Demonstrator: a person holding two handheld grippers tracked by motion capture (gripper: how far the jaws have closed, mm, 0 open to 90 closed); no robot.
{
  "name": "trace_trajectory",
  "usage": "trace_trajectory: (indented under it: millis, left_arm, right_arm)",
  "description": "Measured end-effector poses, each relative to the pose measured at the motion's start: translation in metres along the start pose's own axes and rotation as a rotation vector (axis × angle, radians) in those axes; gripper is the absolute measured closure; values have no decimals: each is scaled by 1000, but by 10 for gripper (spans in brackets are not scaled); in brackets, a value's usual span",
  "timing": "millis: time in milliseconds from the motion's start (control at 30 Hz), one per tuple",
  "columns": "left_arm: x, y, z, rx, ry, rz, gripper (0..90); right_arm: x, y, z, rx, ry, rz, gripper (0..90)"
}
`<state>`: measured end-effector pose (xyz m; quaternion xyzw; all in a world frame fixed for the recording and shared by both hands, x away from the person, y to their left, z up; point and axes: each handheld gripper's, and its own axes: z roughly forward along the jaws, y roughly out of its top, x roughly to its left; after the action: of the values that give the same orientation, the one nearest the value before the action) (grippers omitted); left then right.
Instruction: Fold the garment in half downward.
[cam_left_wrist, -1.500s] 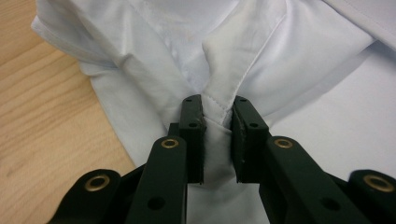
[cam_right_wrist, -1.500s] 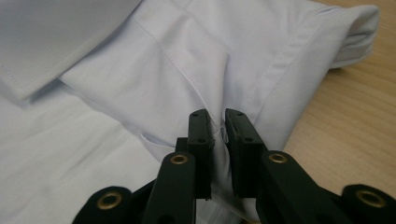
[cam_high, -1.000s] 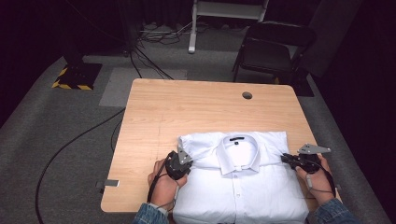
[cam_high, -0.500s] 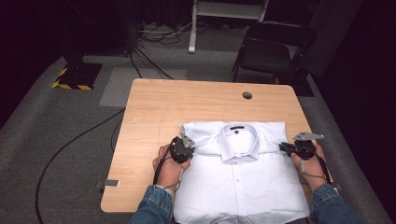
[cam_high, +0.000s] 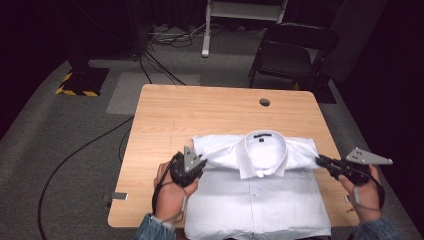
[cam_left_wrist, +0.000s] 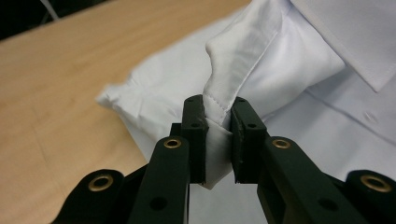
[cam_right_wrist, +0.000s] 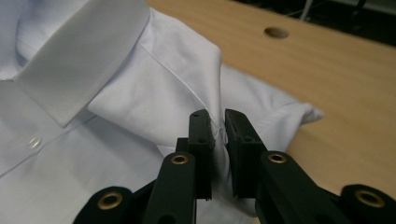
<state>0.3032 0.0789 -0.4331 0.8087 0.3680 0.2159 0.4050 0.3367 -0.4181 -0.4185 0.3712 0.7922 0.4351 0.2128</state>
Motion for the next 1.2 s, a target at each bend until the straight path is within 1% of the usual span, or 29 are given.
trace_trajectory:
  millis: [33,67,100,133,200,267,300,333,400,467,533,600,667,700,733,767,800,833,867,900,933,967,1000,1033,1067,1100,1133,1167,1200]
  left_arm:
    - [-4,-8,0,19,-14,-6,781]
    - [-8,-20,2,63,-38,-15,781]
    - [-10,-29,5,97,-51,-21,780]
    - [-12,-38,9,130,-65,-30,780]
    - [-14,-48,16,165,-74,-42,780]
    - [-15,-54,22,179,-70,-49,780]
    - [-15,-54,24,178,-66,-51,780]
    - [-13,-54,27,177,-64,-54,779]
    - [-9,-52,32,169,-51,-50,778]
    - [-3,-47,41,157,-28,-54,778]
    - [6,-41,53,138,-2,-67,778]
    - [16,-32,65,143,17,-76,778]
    - [22,-25,70,142,13,-106,779]
    - [24,-20,67,137,16,-107,781]
    - [23,-13,57,110,22,-97,784]
    - [21,-9,47,86,17,-94,787]
    - [17,-3,31,56,3,-89,788]
    - [12,0,13,30,-14,-84,788]
    - [7,0,-4,17,-44,-79,787]
    - [2,-2,-20,18,-93,-94,773]
    - [-2,-7,-34,19,-149,-122,722]
    - [-5,-13,-44,13,-186,-147,649]
    - [-7,-20,-51,-5,-205,-180,551]
    - [-6,-27,-55,-32,-214,-217,447]
    - [-3,-32,-57,-46,-206,-245,402]
    - [0,-35,-57,-52,-180,-256,399]
    - [3,-37,-55,-51,-149,-256,383]
    - [5,-37,-52,-50,-134,-254,357]
    - [5,-37,-49,-46,-127,-247,354]
  right_arm:
    - [5,-12,-1,27,20,2,813]
    - [9,-21,-1,49,35,6,813]
    - [15,-37,1,88,62,14,813]
    - [19,-49,5,122,76,16,812]
    - [23,-65,13,174,80,12,812]
    - [22,-76,20,195,89,32,810]
    - [20,-77,21,184,95,48,809]
    - [18,-76,23,185,93,48,809]
    - [16,-72,28,188,71,25,807]
    - [11,-68,36,187,56,23,807]
    - [4,-62,46,179,33,29,806]
    - [-6,-56,58,165,9,41,806]
    - [-12,-50,65,162,-10,51,807]
    - [-14,-45,66,154,-21,55,809]
    - [-15,-38,63,135,-21,57,810]
    - [-13,-28,53,104,-11,53,812]
    - [-10,-22,44,79,-7,40,813]
    - [-4,-14,30,50,0,24,813]
    - [2,-8,14,24,14,9,813]
    - [9,-5,-3,3,34,7,811]
    - [15,-6,-18,-8,60,2,799]
    - [20,-9,-29,3,96,9,714]
    - [23,-15,-35,30,149,35,572]
    - [24,-22,-38,54,199,80,436]
    - [24,-29,-39,52,222,125,319]
    - [21,-34,-38,35,209,151,265]
    - [18,-38,-36,39,182,154,260]
    - [15,-39,-34,58,159,169,251]
    - [13,-39,-32,64,153,160,253]
